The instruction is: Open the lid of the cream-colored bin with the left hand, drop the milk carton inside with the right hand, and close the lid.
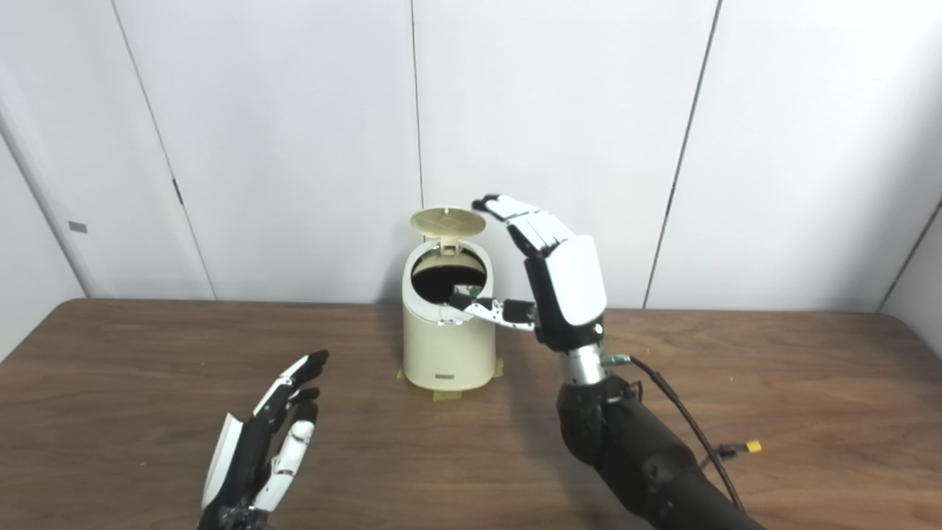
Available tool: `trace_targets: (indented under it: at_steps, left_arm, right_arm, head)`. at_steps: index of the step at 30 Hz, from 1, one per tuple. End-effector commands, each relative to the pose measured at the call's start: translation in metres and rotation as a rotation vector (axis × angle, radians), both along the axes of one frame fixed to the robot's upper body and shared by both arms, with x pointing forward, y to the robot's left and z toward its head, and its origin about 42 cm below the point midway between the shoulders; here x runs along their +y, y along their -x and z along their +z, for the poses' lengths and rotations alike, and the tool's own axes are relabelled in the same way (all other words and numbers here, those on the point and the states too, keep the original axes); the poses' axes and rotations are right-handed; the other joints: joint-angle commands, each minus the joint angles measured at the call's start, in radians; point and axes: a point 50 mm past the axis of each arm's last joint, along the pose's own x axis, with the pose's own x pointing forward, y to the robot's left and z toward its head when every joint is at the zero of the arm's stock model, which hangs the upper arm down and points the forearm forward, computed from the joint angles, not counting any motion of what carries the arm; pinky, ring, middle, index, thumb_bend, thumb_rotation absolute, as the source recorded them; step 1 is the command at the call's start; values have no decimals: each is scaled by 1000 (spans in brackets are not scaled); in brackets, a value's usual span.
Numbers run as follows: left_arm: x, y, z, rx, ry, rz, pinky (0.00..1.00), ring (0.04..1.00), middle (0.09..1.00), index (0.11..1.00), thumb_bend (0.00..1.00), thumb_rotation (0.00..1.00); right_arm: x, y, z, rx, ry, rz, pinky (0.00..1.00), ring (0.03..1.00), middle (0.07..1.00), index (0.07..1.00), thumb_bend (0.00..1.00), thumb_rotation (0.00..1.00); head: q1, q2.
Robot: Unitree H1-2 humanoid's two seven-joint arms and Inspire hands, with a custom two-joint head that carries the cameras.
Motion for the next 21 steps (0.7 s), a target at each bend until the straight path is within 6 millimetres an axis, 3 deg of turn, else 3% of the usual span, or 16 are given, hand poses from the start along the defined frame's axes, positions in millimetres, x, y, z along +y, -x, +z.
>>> trace_targets:
  at_steps: [1, 6, 11, 14, 16, 18, 21]
  left_arm:
    - [7, 6, -24, 71, -32, 17, 813, 882, 890, 876, 361, 892]
    - [9, 4, -25, 68, -28, 16, 812, 881, 889, 877, 352, 878]
    - [11, 3, -26, 73, -27, 22, 804, 876, 887, 875, 360, 882]
    - [12, 2, -27, 72, -12, 25, 806, 877, 887, 873, 370, 871]
    - [12, 1, -28, 70, -10, 27, 798, 874, 885, 870, 373, 854]
    - [12, 0, -28, 71, -11, 28, 797, 869, 881, 869, 361, 861]
    - [12, -1, -28, 79, 0, 28, 800, 869, 880, 867, 307, 833]
  right_arm:
    - [-10, -6, 34, -96, -73, 5, 686, 868, 926, 890, 563, 404]
    - [-19, 2, 29, -93, -115, -16, 940, 958, 973, 975, 500, 418]
    - [-35, 13, 7, 1, -123, -41, 987, 999, 1000, 1000, 493, 440]
    - [-41, 22, -10, 91, -186, -34, 949, 981, 981, 991, 517, 527]
    - [-47, 29, -20, 169, -268, -17, 875, 914, 895, 899, 574, 566]
    - [-55, 38, -24, 223, -322, 8, 683, 754, 756, 758, 498, 543]
    - [-61, 50, -25, 303, -401, 72, 596, 679, 706, 698, 397, 467]
  head:
    - [-2, 1]
    - [-3, -4]
    - [-11, -3]
    - [-13, -4]
    - [-16, -7]
    - [-16, -7]
    - [-22, -8]
